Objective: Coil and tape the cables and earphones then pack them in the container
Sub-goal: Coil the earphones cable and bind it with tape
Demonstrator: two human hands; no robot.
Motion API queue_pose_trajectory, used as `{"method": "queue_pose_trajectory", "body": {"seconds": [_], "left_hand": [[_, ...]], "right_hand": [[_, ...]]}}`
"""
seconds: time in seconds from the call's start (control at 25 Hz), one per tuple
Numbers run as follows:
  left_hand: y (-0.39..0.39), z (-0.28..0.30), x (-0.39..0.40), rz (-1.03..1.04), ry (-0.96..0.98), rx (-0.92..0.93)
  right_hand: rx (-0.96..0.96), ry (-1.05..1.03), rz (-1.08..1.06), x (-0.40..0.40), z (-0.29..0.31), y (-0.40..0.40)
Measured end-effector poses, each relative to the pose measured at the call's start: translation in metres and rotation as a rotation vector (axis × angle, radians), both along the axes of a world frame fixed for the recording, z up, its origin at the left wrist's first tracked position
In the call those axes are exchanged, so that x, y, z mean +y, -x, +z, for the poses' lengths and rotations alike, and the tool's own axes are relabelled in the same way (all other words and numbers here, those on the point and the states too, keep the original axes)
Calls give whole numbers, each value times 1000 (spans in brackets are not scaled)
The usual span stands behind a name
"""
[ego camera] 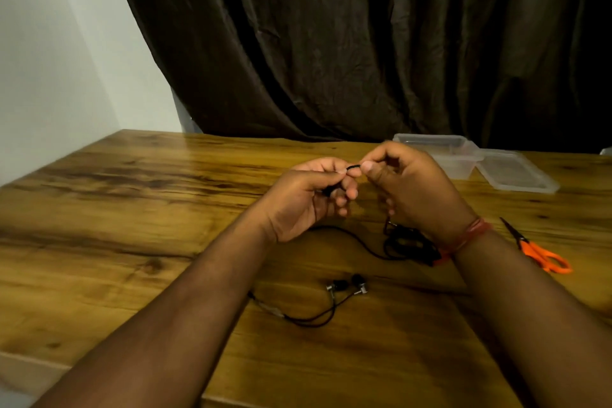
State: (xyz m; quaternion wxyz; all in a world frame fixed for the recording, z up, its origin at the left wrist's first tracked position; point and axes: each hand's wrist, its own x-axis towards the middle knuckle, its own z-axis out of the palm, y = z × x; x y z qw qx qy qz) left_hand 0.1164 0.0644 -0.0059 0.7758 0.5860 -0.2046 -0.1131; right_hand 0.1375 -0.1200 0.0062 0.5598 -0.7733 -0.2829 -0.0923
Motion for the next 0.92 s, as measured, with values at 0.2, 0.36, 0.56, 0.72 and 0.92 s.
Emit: {"method": "queue_pose_trajectory", "body": {"seconds": [0.2,0.36,0.56,0.72,0.92], "left_hand": [[10,-1,12,-257,-49,-23],[11,3,16,-188,91,-144],[3,12,28,84,324,-204],[-1,12,28,271,290,-201],[3,6,18,437,-288,-351]], "right_hand": [[-241,40,-39,6,-3,6],[-137,1,90,27,-15,21],[-189,200,40,42,-27,34],[-344,400,-26,38,-23,38],[-406,342,-124,29,-9,38]]}}
